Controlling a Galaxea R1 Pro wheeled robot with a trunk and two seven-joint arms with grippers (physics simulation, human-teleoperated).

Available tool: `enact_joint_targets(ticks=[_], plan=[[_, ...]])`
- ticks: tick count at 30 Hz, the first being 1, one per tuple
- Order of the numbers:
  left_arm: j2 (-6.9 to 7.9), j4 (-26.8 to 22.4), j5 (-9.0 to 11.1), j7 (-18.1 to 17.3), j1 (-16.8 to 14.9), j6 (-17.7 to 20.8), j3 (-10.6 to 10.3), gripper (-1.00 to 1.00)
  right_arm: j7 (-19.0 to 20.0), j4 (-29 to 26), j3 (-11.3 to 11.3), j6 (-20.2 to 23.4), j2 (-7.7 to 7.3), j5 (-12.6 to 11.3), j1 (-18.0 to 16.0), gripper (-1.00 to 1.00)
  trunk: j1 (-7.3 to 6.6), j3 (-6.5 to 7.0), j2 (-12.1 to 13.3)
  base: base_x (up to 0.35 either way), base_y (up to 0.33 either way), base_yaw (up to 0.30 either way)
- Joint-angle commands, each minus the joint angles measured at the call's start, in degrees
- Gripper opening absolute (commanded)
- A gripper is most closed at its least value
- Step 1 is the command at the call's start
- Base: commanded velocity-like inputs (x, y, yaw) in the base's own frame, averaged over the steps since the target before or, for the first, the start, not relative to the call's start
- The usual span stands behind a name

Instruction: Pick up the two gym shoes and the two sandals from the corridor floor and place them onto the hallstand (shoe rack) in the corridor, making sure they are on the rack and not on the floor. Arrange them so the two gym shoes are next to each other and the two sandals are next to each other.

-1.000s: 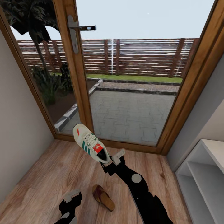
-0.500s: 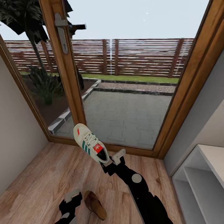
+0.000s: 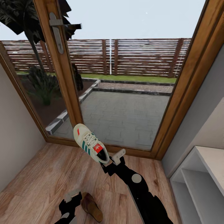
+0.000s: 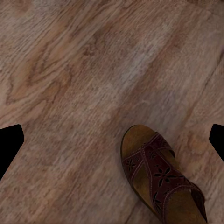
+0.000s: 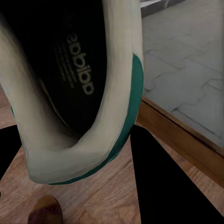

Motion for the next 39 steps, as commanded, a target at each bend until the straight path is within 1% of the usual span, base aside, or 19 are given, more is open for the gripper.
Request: enact_joint_targets(ticks=[1,5,8,32,39], plan=[[-0.04,0.0,0.1,0.1,0.0,-0.2,0.1,1.0,0.4,-0.1,-0.1,0.3,0.02,0.5,0.0,-1.0,-0.01,-0.05,0.0,0.003,-0.007,0.0],[-0.08,0.0,0.1,0.1,-0.1,-0.2,0.1,1.0,0.4,-0.1,-0.1,0.3,0.02,0.5,0.0,-1.0,-0.01,-0.05,0.0,0.001,-0.002,0.072],[-0.09,0.0,0.1,0.0,-0.1,-0.2,0.1,1.0,0.4,-0.1,-0.1,0.3,0.02,0.5,0.0,-1.0,-0.01,-0.05,0.0,0.0,0.0,0.228],[-0.11,0.1,0.2,0.0,-0.1,-0.2,0.1,1.0,0.4,-0.1,-0.1,0.3,0.02,0.5,0.0,-1.0,-0.01,-0.05,0.0,0.011,0.0,0.271],[-0.17,0.1,0.1,0.0,-0.1,-0.2,0.1,1.0,0.4,-0.1,-0.1,0.3,0.02,0.4,0.0,-1.0,-0.01,-0.05,0.0,0.006,0.0,0.054]])
